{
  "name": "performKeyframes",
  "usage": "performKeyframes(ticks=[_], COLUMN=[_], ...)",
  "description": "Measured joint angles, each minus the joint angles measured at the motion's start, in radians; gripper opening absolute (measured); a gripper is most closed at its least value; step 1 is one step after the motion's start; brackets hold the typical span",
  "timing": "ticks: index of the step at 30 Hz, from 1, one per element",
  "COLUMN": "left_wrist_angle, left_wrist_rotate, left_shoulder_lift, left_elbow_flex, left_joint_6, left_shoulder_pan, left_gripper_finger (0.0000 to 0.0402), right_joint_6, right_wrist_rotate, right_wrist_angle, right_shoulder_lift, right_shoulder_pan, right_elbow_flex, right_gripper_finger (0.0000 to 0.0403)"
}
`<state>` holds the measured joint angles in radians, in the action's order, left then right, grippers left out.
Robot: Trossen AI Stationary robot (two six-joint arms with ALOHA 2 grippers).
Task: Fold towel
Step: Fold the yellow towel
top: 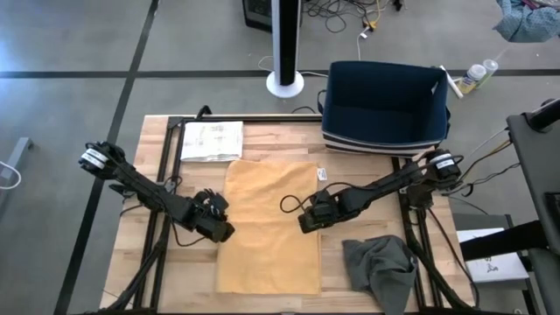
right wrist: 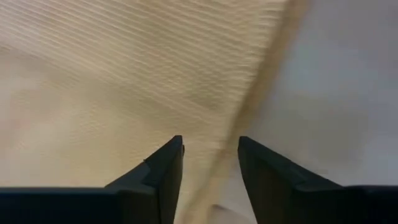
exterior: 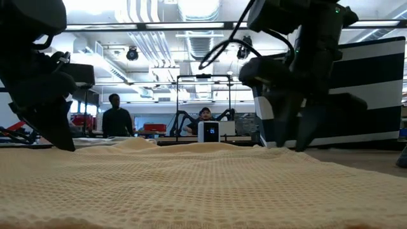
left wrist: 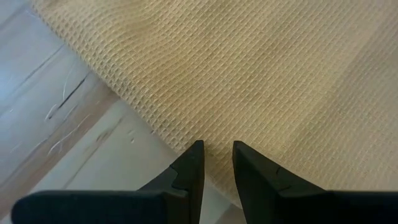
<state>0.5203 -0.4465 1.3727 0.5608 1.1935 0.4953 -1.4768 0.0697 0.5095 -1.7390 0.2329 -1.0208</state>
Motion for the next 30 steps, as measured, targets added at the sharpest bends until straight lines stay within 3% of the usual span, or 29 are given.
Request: performKeyframes(ticks=[12,21,26,30], left_wrist_angle=[-0.024,-0.027,-0.023,0.009], left_wrist_rotate=[-0.015,-0.018,-0.018,-0.033], left_shoulder_lift=[0.000,0.000,-0.003,-0.015], left_elbow_flex=[-0.016,-0.015,0.015,0.053], left_joint_6=[0.003,0.003,-0.048,-0.097], left_shoulder_pan=[0.000,0.000,0.002,0.002], left_gripper_finger=[0.0076,0.0076,0.0076,0.0076], right_joint_6=[-0.030,-0.036,-0.005,0.013], right_wrist_rotate=[-0.017,-0.006,0.001,0.001], right_wrist_angle=[-0.085,-0.087,-0.092,-0.099], right_shoulder_lift=[0.000,0.000,0.010,0.026], right_shoulder_pan=[0.007,0.007,0.008,0.011], right_elbow_flex=[0.024,0.036,0.018,-0.023], right_gripper_finger=[0.0049,0.0044,0.0009,0.0006])
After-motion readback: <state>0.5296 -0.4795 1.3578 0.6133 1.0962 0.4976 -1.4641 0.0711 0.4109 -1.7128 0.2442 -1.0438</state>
